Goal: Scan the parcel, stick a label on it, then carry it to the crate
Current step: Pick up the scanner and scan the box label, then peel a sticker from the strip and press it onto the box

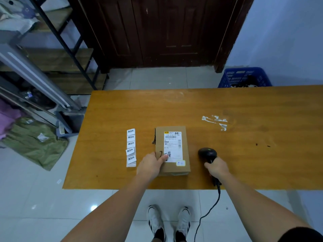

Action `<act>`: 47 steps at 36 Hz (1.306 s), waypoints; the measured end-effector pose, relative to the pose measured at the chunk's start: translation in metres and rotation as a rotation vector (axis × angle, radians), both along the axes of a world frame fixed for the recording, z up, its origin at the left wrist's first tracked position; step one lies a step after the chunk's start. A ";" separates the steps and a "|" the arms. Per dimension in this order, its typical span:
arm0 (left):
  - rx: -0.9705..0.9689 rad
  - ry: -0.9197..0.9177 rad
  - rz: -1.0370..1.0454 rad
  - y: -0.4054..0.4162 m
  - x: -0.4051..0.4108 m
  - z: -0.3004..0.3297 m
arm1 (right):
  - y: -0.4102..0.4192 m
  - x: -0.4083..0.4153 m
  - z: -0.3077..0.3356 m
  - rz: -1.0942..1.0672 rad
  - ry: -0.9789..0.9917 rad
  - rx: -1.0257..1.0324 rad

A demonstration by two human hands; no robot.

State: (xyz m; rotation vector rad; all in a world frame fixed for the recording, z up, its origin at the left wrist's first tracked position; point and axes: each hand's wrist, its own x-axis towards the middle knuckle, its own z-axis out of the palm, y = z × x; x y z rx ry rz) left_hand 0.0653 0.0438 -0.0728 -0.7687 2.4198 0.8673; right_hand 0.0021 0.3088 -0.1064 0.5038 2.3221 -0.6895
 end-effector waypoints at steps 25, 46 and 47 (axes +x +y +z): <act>-0.224 -0.163 -0.521 -0.075 -0.007 0.060 | -0.120 -0.047 0.145 0.883 0.314 0.166; -0.475 -0.070 -0.719 -0.154 0.016 -0.002 | -0.274 0.023 0.060 1.230 0.087 0.121; -0.468 -0.052 -0.720 -0.155 0.014 -0.007 | -0.277 0.023 0.055 1.234 0.089 0.128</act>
